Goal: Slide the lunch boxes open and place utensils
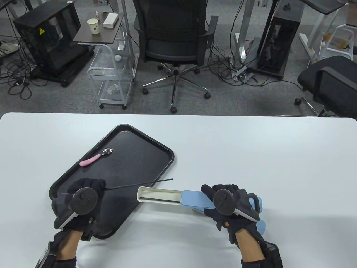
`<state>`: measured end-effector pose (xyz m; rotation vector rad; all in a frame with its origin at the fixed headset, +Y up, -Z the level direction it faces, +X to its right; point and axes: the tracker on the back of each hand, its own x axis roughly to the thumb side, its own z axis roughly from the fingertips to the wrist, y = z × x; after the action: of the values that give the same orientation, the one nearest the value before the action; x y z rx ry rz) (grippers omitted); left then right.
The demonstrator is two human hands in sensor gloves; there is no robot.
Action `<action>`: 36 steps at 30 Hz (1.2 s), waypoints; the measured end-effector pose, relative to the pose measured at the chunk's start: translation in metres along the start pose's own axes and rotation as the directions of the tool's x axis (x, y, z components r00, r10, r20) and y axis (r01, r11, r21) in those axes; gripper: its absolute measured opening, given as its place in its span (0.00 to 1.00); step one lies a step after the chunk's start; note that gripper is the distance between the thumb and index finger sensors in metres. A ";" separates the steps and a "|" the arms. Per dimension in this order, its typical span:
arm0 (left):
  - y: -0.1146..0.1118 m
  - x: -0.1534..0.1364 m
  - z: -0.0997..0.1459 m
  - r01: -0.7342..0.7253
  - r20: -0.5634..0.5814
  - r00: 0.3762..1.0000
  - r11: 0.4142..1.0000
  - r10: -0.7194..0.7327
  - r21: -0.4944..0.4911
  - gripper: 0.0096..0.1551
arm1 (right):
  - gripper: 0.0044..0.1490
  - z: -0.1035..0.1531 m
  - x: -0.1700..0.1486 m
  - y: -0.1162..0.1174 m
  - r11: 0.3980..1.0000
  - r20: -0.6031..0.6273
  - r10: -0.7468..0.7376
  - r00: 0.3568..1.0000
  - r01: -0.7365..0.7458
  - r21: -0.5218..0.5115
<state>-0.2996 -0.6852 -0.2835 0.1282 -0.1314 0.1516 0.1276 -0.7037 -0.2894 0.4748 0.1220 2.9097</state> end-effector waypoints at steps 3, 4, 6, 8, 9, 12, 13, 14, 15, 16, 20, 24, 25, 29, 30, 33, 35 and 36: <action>-0.003 0.003 0.002 0.024 0.023 0.999 1.000 -0.023 -0.020 0.25 | 0.50 0.000 -0.001 0.000 1.000 -0.001 -0.009 1.000 0.009 -0.007; -0.004 0.004 0.002 0.029 0.028 0.999 0.999 -0.028 -0.023 0.25 | 0.50 0.000 -0.001 0.000 1.000 -0.001 -0.011 1.000 0.011 -0.008; -0.006 0.007 0.002 0.040 0.039 0.998 0.999 -0.039 -0.032 0.25 | 0.50 0.000 -0.002 0.000 1.000 -0.001 -0.011 1.000 0.011 -0.010; -0.010 0.012 0.003 0.066 0.062 0.996 0.997 -0.063 -0.044 0.25 | 0.50 0.000 -0.001 0.000 1.000 0.003 -0.018 1.000 0.018 -0.011; -0.011 0.014 0.003 0.072 0.073 0.995 0.997 -0.069 -0.041 0.25 | 0.50 0.000 0.000 0.001 1.000 0.006 -0.021 1.000 0.021 -0.011; -0.014 0.027 0.005 0.102 0.119 0.988 0.994 -0.097 -0.036 0.25 | 0.50 0.000 0.004 0.001 1.000 0.023 -0.021 1.000 0.021 -0.006; -0.015 0.032 0.006 0.109 0.136 0.985 0.994 -0.105 -0.028 0.25 | 0.50 0.000 0.006 0.001 1.000 0.029 -0.020 0.999 0.020 -0.003; -0.017 0.038 0.007 0.117 0.160 0.981 0.993 -0.113 -0.016 0.25 | 0.50 0.000 0.008 0.002 1.000 0.039 -0.022 0.999 0.022 -0.001; -0.017 0.043 0.007 0.130 0.178 0.976 0.991 -0.125 -0.014 0.24 | 0.50 0.000 0.009 0.002 1.000 0.046 -0.027 0.999 0.027 -0.001; -0.018 0.050 0.009 0.155 0.202 0.968 0.988 -0.151 -0.005 0.24 | 0.50 -0.001 0.012 0.003 0.999 0.054 -0.035 0.998 0.035 0.002; -0.020 0.074 0.015 0.215 0.275 0.936 0.975 -0.222 0.054 0.24 | 0.50 0.000 0.021 0.004 1.000 0.080 -0.026 0.996 0.025 0.005; -0.026 0.094 0.020 0.293 0.301 0.902 0.951 -0.309 0.097 0.25 | 0.50 0.002 0.029 0.003 1.000 0.102 0.007 0.995 -0.006 -0.013; -0.027 0.097 0.022 0.304 0.312 0.894 0.947 -0.321 0.104 0.25 | 0.50 0.002 0.030 0.004 1.000 0.107 0.006 0.994 -0.005 -0.010; -0.029 0.100 0.023 0.332 0.313 0.881 0.935 -0.355 0.126 0.24 | 0.50 0.002 0.033 0.004 1.000 0.112 0.005 0.994 -0.004 -0.008; -0.028 0.100 0.023 0.314 0.314 0.887 0.941 -0.339 0.128 0.25 | 0.50 0.002 0.032 0.004 1.000 0.112 0.003 0.994 -0.002 -0.007; -0.026 0.099 0.024 0.319 0.299 0.889 0.937 -0.347 0.140 0.24 | 0.50 0.002 0.032 0.005 1.000 0.112 -0.003 0.994 0.004 -0.008; -0.025 0.098 0.024 0.308 0.292 0.894 0.939 -0.340 0.152 0.24 | 0.50 0.002 0.032 0.005 1.000 0.110 -0.011 0.994 0.012 -0.008; -0.024 0.098 0.025 0.302 0.292 0.895 0.940 -0.336 0.159 0.24 | 0.50 0.002 0.031 0.005 1.000 0.109 -0.012 0.994 0.013 -0.008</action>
<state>-0.2026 -0.6985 -0.2485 0.2822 -0.4200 -0.1945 0.0981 -0.7025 -0.2778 0.6281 0.0966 2.8634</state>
